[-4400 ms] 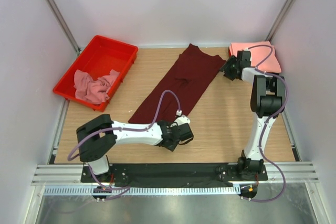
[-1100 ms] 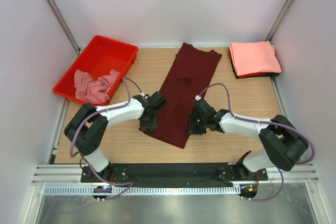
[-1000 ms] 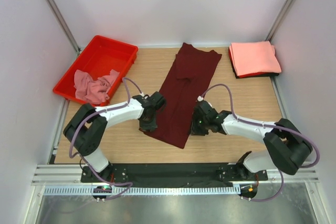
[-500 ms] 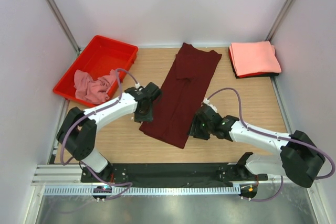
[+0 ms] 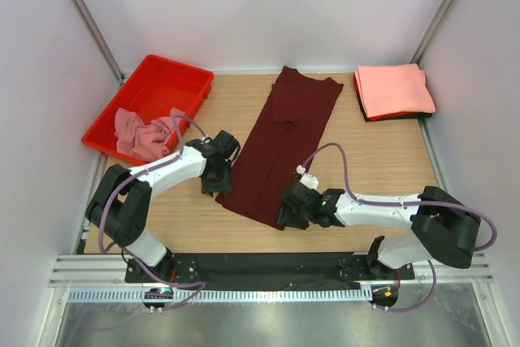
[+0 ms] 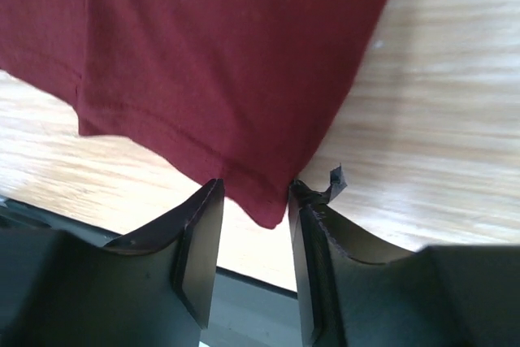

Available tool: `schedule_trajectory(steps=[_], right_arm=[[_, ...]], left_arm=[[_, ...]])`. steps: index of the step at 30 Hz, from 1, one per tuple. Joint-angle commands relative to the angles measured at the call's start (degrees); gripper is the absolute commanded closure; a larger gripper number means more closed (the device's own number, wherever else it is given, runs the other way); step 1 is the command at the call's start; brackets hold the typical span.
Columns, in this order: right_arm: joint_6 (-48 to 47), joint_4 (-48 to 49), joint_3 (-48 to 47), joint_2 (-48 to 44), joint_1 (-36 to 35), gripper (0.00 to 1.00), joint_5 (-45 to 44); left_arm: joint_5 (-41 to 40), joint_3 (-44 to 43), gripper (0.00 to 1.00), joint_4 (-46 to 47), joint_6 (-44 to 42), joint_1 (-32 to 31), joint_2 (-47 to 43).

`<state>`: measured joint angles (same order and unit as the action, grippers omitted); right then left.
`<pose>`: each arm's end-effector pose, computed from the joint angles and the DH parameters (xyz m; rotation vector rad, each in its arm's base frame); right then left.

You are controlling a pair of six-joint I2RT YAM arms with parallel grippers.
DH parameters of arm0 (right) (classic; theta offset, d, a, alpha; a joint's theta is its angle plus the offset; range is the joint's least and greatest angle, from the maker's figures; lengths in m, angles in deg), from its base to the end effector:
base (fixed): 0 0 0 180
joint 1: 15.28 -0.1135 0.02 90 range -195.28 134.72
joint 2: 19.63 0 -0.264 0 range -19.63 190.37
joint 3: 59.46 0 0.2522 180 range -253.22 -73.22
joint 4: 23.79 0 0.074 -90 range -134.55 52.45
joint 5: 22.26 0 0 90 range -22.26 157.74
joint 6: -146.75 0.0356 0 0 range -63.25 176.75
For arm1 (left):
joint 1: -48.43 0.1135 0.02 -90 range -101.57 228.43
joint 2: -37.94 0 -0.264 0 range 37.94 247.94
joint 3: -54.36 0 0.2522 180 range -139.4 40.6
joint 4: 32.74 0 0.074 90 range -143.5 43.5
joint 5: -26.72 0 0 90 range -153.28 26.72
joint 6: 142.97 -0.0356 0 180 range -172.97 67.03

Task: Fold and stack the t-shirts
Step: Fold the tshirt

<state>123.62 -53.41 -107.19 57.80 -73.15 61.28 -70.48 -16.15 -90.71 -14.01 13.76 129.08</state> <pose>0.1297 0.1989 0.1522 0.2568 2.7230 0.5931 0.2352 -0.1573 0.1814 -0.1271 2.9046 -0.0275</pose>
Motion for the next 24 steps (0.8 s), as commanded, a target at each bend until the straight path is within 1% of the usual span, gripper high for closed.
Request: schedule_trajectory(steps=[1,4,5,6,7,9,10,11,13,14,16,17,18,21,24], right_arm=[[2.4,-3.1,-1.3,1.8,-2.4,0.56,-4.5],[2.9,-6.7,-0.5,0.4,-2.7,0.68,-5.6],[2.8,-9.0,0.4,-0.5,-2.7,0.78,-6.2],[2.7,-10.2,1.0,-1.6,-2.7,0.83,-6.5],[2.2,-11.3,1.6,-4.4,-2.6,0.92,-7.1],[1.9,-16.4,3.5,-7.6,-2.7,0.99,-9.7],[1.7,-17.7,4.7,-11.6,-2.7,0.99,-10.0],[1.7,-20.2,5.3,-13.3,-2.7,0.99,-10.2],[1.7,-22.3,6.6,-16.7,-2.7,0.99,-11.1],[1.9,-23.5,7.1,-19.4,-2.6,0.99,-10.9],[2.4,-24.1,8.6,-21.7,-2.7,0.99,-9.9],[2.6,-24.8,9.0,-23.8,-2.7,0.99,-9.7],[3.0,-25.1,9.4,-24.6,-2.7,0.99,-9.6],[4.1,-26.7,9.8,-26.8,-2.6,0.99,-10.0],[4.4,-27.8,9.6,-27.2,-2.6,0.99,-10.2]], left_arm=[[2.0,0.2,0.54,1.6,-0.7,0.4,-1.2],[1.9,0.9,0.53,1.2,-0.2,0.3,-3.1],[1.8,1.1,0.53,1.1,-0.1,0.3,-3.7],[1.5,2.1,0.53,0.9,0.4,0.3,-5.4],[1.3,2.6,0.52,1.0,0.8,0.2,-6.3],[2.4,4.8,0.51,2.2,1.3,0.2,-8.8],[5.8,5.5,0.5,3.1,1.3,0.1,-9.5],[6.8,6.5,0.5,5.2,1.5,0.1,-10.0],[12.1,8.8,0.5,7.8,1.9,0.1,-11.0],[16.7,9.5,0.5,11.2,2.3,0.1,-11.2],[21.4,12.6,0.49,15.8,4.1,0.0,-11.5],[26.0,13.3,0.49,19.9,4.7,0.0,-11.1],[26.5,13.9,0.49,21.0,5.3,-0.1,-10.5],[24.8,13.6,0.5,21.1,5.1,-1.4,-7.8],[25.8,13.9,0.5,22.1,4.7,-1.5,-5.5]])
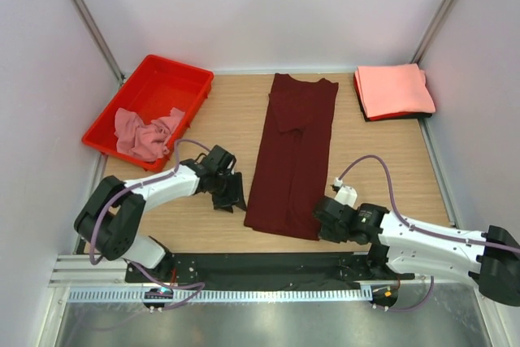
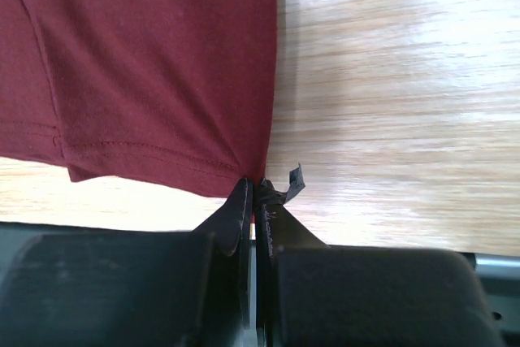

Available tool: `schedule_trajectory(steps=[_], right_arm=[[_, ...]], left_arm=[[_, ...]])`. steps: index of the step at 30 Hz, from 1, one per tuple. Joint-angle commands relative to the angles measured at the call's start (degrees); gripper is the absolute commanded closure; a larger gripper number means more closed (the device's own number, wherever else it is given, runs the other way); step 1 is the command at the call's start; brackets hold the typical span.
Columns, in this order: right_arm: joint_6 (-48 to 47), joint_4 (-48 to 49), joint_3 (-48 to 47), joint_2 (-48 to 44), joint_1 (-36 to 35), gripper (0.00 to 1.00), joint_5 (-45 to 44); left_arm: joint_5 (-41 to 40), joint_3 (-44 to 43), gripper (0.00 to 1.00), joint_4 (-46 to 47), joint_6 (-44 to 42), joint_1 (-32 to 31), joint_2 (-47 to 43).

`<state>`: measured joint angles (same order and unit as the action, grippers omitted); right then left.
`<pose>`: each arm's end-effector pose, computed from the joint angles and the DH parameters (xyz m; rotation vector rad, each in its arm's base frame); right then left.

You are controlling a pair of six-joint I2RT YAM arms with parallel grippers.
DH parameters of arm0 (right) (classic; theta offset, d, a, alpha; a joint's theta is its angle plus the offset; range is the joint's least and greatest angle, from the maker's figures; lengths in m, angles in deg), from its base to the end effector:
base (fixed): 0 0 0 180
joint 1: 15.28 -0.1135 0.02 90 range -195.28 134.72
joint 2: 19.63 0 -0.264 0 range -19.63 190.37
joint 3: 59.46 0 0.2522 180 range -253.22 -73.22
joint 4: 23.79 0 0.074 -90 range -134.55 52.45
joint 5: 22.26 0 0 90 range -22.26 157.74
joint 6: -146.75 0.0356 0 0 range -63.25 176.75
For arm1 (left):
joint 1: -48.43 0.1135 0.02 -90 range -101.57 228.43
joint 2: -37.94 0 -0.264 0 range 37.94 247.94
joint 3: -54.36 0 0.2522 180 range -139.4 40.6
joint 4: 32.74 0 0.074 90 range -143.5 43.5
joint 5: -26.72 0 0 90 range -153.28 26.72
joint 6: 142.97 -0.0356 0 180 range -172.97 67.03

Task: Fold and stack the t-shirts
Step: Fold the tshirt

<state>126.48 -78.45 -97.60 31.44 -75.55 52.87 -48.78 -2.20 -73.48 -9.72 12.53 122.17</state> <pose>0.0780 0.1181 0.1622 0.2948 2.7091 0.3388 0.2027 -0.1578 0.1582 -0.1174 2.9407 -0.6459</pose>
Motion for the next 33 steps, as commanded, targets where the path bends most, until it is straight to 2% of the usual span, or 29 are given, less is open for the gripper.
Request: schedule_trajectory(steps=[1,7,14,22,28,30,32,33], right_arm=[[1.5,-2.7,-0.1,-0.5,-0.4,0.99,-1.9],[1.5,-1.7,-0.4,0.4,-0.3,0.99,-1.8],[1.3,-1.9,0.2,1.1,-0.3,0.99,-1.6],[1.4,-3.9,0.5,-2.3,-0.3,0.99,-2.2],[2.2,-5.4,1.4,-5.8,-0.3,0.99,-2.5],[2.2,-5.2,1.7,-6.4,-0.2,0.99,-2.5],[1.9,-4.7,2.2,-6.4,-0.3,0.99,-2.2],[1.9,-4.4,2.7,-6.5,-0.3,0.99,-2.0]], left_arm=[[4.4,0.0,0.51,5.2,0.4,-0.5,1.8],[4.0,2.2,0.55,6.2,3.3,-1.2,2.8],[4.7,5.3,0.53,7.7,4.6,-2.4,0.8],[3.7,5.8,0.53,7.7,4.7,-3.9,1.4],[3.6,6.7,0.56,8.0,4.7,-4.4,2.3],[4.0,6.9,0.64,8.3,4.7,-4.7,2.2],[5.1,7.0,0.76,9.4,4.8,-4.9,2.2],[5.4,7.3,0.86,10.2,4.9,-4.9,2.2]])
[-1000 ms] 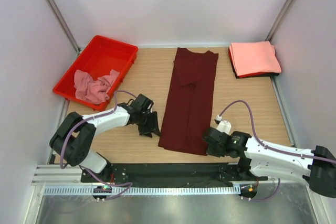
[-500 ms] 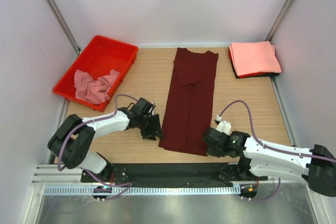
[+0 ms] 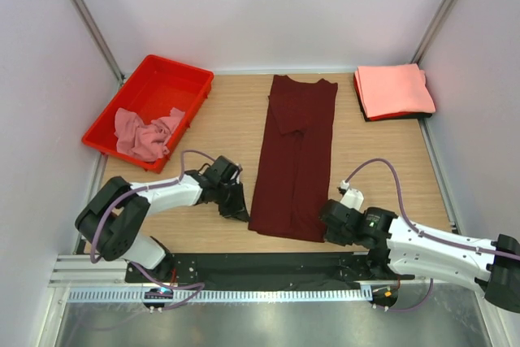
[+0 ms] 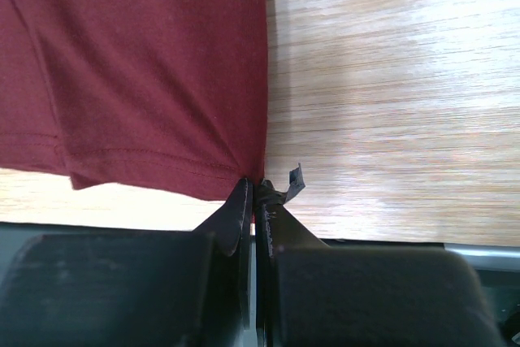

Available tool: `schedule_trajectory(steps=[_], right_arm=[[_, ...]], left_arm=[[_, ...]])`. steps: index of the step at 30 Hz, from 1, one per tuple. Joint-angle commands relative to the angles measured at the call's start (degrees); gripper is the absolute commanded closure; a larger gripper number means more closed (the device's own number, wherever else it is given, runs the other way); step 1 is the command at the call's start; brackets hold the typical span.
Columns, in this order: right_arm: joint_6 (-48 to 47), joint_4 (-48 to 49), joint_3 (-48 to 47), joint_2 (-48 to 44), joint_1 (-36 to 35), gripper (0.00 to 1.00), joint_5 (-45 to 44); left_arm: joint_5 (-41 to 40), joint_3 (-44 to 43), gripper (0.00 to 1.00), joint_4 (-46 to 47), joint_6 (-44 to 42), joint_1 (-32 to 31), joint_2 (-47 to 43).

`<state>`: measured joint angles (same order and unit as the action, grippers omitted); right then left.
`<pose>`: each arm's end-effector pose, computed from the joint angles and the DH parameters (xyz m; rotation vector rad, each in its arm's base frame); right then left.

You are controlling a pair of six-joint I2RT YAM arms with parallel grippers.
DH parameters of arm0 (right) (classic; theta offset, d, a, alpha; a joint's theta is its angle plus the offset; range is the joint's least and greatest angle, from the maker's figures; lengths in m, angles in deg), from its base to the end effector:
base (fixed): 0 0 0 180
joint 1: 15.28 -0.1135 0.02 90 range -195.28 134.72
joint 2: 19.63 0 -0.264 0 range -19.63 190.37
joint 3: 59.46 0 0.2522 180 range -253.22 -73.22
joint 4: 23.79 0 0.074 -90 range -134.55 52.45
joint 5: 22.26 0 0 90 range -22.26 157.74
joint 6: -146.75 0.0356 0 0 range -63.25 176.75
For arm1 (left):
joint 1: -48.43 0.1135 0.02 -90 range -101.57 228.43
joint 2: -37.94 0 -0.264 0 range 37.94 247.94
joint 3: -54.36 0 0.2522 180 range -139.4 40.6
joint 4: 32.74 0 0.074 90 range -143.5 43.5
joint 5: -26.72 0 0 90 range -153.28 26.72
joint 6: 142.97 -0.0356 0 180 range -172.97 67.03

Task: Fold and stack the t-shirts
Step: Fold the tshirt

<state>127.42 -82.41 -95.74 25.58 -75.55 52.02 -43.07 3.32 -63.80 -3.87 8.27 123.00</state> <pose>0.0701 0.1033 0.1616 0.3199 2.6952 0.3343 0.1843 -0.1716 0.1380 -0.1146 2.9623 -0.8355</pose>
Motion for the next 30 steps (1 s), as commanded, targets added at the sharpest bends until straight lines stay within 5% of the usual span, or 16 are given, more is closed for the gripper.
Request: schedule_trajectory(steps=[1,4,11,15,30], right_arm=[[1.0,0.1,1.2,-0.6,-0.2,0.99,-0.8],[1.0,0.5,1.6,-0.9,-0.3,0.99,-0.4],[1.3,-0.1,1.7,-2.5,-0.3,0.99,-0.8],[1.5,-0.1,2.3,-2.7,-0.3,0.99,-0.8],[1.0,0.6,3.0,-3.6,-0.3,0.99,-0.7]], left_arm=[[1.0,1.9,0.9,0.9,-0.9,-0.7,1.3],[1.3,2.0,0.95,1.2,-0.4,-0.9,0.8],[-1.3,2.1,0.62,-1.0,1.7,-0.9,-3.9],[-1.9,1.9,0.52,-1.2,2.5,-1.1,-5.7],[-1.0,1.9,0.47,0.8,4.8,-3.0,-5.9]])
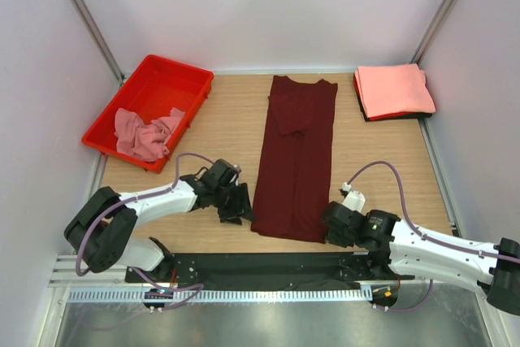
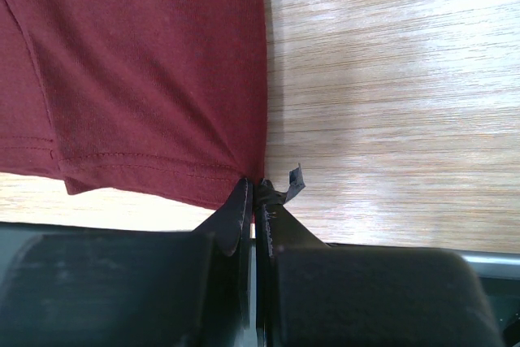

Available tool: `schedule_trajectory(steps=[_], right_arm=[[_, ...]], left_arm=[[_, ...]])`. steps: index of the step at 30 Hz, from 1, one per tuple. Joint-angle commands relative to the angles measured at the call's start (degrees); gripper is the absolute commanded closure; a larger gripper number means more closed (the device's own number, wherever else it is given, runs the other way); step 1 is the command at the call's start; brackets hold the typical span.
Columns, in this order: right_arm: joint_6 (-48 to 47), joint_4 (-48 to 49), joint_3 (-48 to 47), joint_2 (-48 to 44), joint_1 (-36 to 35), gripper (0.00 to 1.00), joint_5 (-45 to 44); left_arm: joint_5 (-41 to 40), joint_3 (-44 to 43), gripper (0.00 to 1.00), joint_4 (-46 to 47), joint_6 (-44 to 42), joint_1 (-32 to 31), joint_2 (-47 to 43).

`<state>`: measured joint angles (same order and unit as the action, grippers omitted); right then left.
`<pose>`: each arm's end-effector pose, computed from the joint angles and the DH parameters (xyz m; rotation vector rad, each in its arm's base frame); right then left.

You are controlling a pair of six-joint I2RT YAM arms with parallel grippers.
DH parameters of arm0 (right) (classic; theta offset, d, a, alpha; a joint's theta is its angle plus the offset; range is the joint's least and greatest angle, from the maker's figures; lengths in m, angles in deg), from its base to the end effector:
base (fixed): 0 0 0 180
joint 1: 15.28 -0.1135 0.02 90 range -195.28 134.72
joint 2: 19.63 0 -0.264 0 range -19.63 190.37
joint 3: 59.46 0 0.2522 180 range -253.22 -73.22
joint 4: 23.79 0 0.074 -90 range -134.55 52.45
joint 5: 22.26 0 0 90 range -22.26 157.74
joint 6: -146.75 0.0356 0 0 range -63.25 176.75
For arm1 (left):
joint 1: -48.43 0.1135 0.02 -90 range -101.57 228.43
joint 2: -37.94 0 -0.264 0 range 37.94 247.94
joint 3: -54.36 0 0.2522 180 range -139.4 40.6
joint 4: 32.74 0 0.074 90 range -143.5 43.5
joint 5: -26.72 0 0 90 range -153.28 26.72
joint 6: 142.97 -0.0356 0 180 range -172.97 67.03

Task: Fold and stack the t-shirts
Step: Fold the tshirt

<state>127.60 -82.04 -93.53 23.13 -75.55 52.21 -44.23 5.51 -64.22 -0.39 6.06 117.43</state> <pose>0.0667 0.0977 0.1550 0.3249 2.6918 0.3504 0.1689 -0.1698 0.1494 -0.1391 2.9280 -0.8679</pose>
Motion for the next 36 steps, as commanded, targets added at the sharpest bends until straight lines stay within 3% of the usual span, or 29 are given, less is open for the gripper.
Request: schedule_trajectory(steps=[1,7,9,10,12,13,15,36], right_arm=[[0.8,0.3,0.9,-1.4,-0.3,0.99,-0.9],[1.0,0.2,1.1,-1.9,-0.2,0.99,-1.0],[1.0,0.0,1.2,-2.1,-0.3,0.99,-0.9],[0.8,-0.1,1.2,-2.1,-0.3,0.99,-0.9],[1.0,-0.9,1.2,-2.2,-0.3,0.99,-1.0],[1.2,-1.1,1.1,-2.2,-0.3,0.99,-0.9],[1.6,-2.0,0.8,-2.2,-0.3,0.99,-0.6],[-1.2,-11.0,-6.0,-6.9,-0.3,0.99,-4.2]], left_arm=[[-0.1,-0.3,0.47,1.3,1.4,-1.0,0.2],[-1.6,0.5,0.53,2.5,3.0,-3.0,4.3],[-1.4,0.3,0.59,3.0,3.1,-3.5,5.1],[-1.6,0.2,0.69,3.0,3.4,-3.8,5.4],[-1.7,0.3,0.8,2.9,3.9,-3.9,5.4],[-1.6,0.4,0.91,2.9,4.5,-4.0,5.0],[-2.5,0.5,0.99,2.4,5.1,-4.4,4.5],[-4.9,-5.9,0.99,-5.5,8.2,-9.0,1.1]])
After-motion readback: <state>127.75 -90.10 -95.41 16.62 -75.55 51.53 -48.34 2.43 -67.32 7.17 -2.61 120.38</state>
